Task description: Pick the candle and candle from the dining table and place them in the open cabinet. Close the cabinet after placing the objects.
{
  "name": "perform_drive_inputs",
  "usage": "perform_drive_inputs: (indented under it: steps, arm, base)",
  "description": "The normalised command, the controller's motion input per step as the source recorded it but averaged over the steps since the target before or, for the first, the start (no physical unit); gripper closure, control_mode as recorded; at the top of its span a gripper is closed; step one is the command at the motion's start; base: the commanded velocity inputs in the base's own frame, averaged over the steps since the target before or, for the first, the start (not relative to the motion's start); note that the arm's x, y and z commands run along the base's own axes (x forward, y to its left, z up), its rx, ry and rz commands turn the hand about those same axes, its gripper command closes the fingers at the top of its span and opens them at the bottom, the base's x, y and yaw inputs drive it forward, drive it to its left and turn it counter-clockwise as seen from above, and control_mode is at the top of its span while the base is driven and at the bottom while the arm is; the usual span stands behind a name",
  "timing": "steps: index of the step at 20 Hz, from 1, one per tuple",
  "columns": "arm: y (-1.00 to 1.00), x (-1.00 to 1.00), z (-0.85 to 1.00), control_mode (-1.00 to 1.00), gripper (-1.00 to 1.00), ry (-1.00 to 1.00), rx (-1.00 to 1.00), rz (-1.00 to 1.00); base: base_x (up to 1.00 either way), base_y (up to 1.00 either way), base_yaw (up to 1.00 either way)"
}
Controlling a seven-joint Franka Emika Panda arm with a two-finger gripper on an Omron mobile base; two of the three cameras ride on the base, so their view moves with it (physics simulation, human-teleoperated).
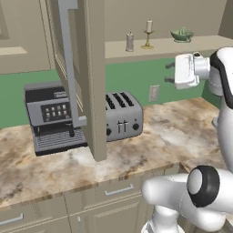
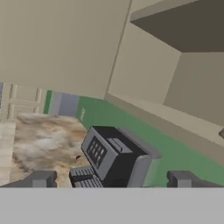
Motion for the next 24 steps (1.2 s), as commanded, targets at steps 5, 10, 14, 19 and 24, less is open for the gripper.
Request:
perform_drive_inputs:
  steps: [5,10,14,19,24]
  arm:
    - [0.27,-0.53,-0.37,-1.00,-1.00,-0.05,-0.19,0.01]
    - [0.19,-0.63,-0.24,-1.00,-1.00,-0.09,-0.15,0.00]
    - [0.28,-0.53,-0.08,-1.00,-1.00,-0.04,-0.13,0.00]
    - [0.34,-0.43,-0.02,-1.00,-1.00,-0.02,-0.14,0.00]
    - [0.28,-0.49,-0.07,-1.00,-1.00,-0.07,-0.16,0.00]
  base:
    - [0.00,0.00,0.00]
    - [0.00,0.00,0.00]
    - [0.00,0.00,0.00]
    - [0.00,0.00,0.00]
    - [0.00,0.00,0.00]
